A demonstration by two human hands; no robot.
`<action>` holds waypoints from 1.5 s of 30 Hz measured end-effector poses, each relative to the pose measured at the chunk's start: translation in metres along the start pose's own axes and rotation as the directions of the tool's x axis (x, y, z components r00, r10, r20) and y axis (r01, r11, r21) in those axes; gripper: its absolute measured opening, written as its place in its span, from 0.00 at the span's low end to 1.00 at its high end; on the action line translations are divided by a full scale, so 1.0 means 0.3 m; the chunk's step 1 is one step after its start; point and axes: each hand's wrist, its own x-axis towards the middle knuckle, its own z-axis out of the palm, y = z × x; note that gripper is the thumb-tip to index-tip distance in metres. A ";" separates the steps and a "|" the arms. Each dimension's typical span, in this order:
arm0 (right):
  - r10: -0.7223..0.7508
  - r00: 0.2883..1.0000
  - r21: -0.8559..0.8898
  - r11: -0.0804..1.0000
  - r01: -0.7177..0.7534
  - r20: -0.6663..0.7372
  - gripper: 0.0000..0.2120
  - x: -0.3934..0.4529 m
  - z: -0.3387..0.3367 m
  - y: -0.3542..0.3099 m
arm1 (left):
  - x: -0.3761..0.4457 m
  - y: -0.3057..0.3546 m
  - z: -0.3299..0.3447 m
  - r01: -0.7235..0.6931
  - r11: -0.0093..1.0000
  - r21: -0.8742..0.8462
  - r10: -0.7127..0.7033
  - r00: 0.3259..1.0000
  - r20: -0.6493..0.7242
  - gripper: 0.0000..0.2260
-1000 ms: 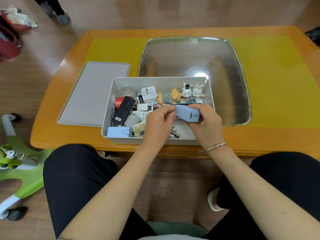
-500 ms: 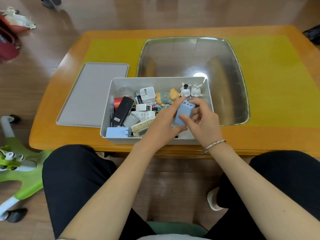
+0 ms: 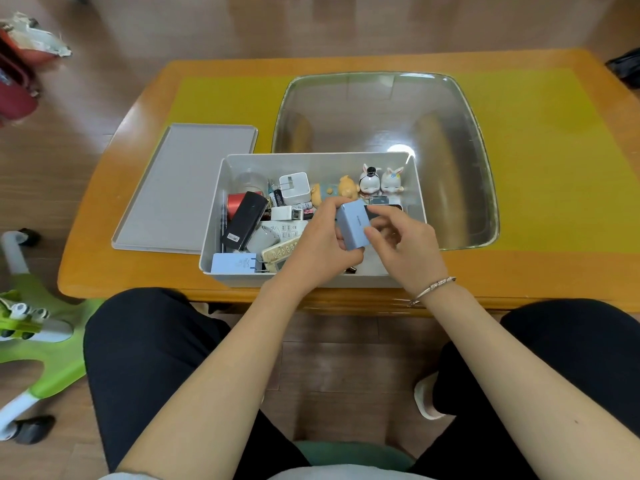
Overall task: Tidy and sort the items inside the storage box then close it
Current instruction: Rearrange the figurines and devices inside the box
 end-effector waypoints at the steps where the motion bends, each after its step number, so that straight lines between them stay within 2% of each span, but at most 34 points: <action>1: -0.059 0.998 -0.102 0.993 0.056 -0.033 0.13 0.003 -0.014 0.005 | 0.002 -0.001 -0.002 0.003 1.000 0.018 -0.003 1.000 0.025 0.29; 3: -0.097 0.987 -0.257 0.965 0.061 -0.132 0.11 0.016 -0.049 0.024 | 0.008 -0.004 -0.007 -0.007 0.997 0.077 -0.001 0.996 0.093 0.29; 5: 0.026 0.982 -0.268 0.960 -0.076 -0.185 0.16 0.035 -0.083 0.050 | 0.020 -0.003 -0.001 -0.042 0.991 0.130 0.021 0.987 0.159 0.28; 7: 0.189 0.974 -0.230 0.950 -0.214 -0.123 0.23 0.046 -0.095 0.083 | 0.034 -0.004 0.015 -0.110 0.971 0.213 0.066 0.977 0.203 0.29; 9: 0.315 0.948 -0.193 0.929 -0.316 -0.038 0.26 0.054 -0.092 0.113 | 0.054 -0.001 0.030 -0.179 0.931 0.319 0.104 0.966 0.237 0.31; 13: 0.413 0.911 -0.097 0.907 -0.410 0.012 0.24 0.065 -0.064 0.141 | 0.094 0.009 0.050 -0.206 0.915 0.347 0.086 0.940 0.330 0.30; 18: 0.420 0.907 -0.046 0.906 -0.421 -0.023 0.24 0.061 -0.045 0.151 | 0.138 0.005 0.084 -0.207 0.874 0.440 -0.014 0.894 0.449 0.26; 24: 0.410 0.911 -0.047 0.910 -0.412 -0.036 0.24 0.055 -0.040 0.158 | 0.160 0.004 0.118 -0.185 0.838 0.514 -0.112 0.863 0.492 0.30; 28: 0.409 0.912 -0.042 0.911 -0.411 -0.041 0.24 0.053 -0.039 0.161 | 0.139 0.023 0.084 -0.076 0.873 0.481 -0.181 0.866 0.466 0.29; 31: 0.414 0.909 -0.030 0.909 -0.415 -0.045 0.24 0.051 -0.037 0.163 | 0.089 0.037 0.076 -0.016 0.897 0.441 -0.215 0.857 0.468 0.35; 33: 0.415 0.908 -0.020 0.909 -0.417 -0.049 0.23 0.050 -0.036 0.164 | 0.057 0.038 0.090 -0.034 0.881 0.472 -0.240 0.828 0.507 0.38; 36: 0.404 0.914 -0.017 0.914 -0.405 -0.047 0.23 0.046 -0.035 0.164 | 0.044 0.038 0.120 -0.117 0.841 0.528 -0.230 0.806 0.545 0.35; 40: 0.393 0.918 -0.014 0.919 -0.394 -0.042 0.24 0.045 -0.038 0.167 | 0.054 0.060 0.152 -0.223 0.814 0.536 -0.153 0.809 0.568 0.28; 45: 0.403 0.914 0.010 0.915 -0.403 -0.043 0.24 0.045 -0.038 0.164 | 0.047 0.027 0.159 -0.282 0.754 0.593 -0.113 0.834 0.540 0.31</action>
